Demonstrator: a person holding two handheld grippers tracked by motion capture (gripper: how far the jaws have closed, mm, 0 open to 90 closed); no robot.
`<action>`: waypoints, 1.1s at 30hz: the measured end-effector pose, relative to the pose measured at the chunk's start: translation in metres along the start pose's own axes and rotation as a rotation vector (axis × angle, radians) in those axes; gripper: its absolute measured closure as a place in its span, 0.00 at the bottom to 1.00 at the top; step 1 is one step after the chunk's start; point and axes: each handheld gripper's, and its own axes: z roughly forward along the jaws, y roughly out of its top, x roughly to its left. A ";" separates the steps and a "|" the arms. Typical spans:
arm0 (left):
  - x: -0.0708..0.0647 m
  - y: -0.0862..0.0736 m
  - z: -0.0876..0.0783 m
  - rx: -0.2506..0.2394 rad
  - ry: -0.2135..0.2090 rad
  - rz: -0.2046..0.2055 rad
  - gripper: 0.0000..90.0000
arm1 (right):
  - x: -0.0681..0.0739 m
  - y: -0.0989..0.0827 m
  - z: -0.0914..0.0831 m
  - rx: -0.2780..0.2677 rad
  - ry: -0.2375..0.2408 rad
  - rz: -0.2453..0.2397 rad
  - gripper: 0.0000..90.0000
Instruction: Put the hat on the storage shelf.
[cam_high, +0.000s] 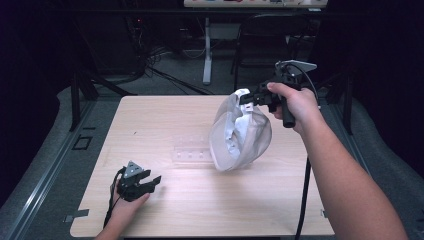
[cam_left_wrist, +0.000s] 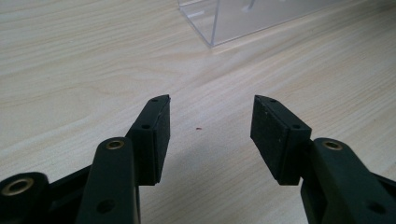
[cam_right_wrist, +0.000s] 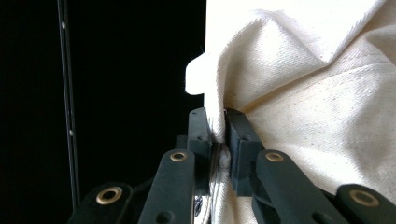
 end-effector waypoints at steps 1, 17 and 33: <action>0.001 0.001 -0.001 0.015 -0.004 0.003 0.53 | 0.000 0.002 0.000 -0.007 0.002 0.006 0.91; 0.000 0.000 0.000 0.000 -0.003 0.004 0.53 | -0.009 0.020 0.010 -0.157 0.022 0.098 0.91; -0.016 0.005 0.003 -0.012 -0.021 0.067 0.53 | -0.020 0.023 0.022 -0.213 0.018 0.129 0.91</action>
